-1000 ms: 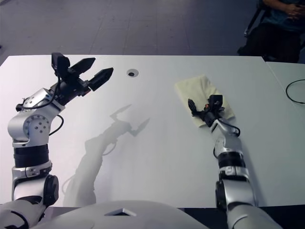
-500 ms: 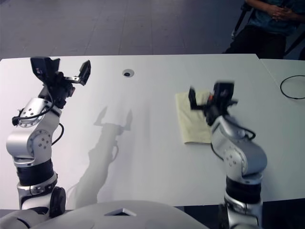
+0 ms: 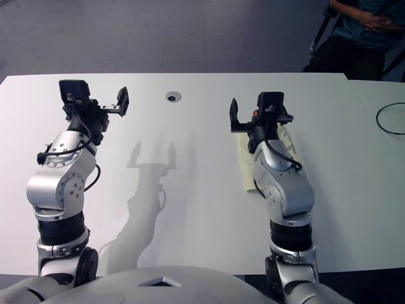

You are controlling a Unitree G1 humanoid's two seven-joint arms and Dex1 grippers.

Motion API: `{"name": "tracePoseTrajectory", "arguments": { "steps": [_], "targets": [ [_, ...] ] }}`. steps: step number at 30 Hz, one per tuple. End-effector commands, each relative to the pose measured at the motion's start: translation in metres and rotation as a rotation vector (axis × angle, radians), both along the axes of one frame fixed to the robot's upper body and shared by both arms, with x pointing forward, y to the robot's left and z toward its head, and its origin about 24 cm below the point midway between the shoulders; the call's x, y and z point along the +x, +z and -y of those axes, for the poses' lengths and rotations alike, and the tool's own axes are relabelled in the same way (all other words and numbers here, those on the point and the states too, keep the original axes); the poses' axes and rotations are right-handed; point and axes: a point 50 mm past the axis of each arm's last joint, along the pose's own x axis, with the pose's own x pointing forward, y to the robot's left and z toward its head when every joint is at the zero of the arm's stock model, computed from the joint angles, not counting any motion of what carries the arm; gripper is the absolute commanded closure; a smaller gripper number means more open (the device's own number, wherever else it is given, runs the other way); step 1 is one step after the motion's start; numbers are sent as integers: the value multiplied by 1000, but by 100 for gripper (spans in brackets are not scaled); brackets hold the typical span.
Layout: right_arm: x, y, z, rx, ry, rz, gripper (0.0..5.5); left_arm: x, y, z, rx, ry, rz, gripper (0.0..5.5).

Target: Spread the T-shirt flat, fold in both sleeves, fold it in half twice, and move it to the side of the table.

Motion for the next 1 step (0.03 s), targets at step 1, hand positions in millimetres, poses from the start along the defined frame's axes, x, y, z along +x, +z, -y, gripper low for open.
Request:
{"name": "tracePoseTrajectory", "arguments": {
  "steps": [1],
  "targets": [
    [4, -3, 7, -36, -8, -10, 12, 3, 0, -2, 22, 3, 4, 10]
  ]
}}
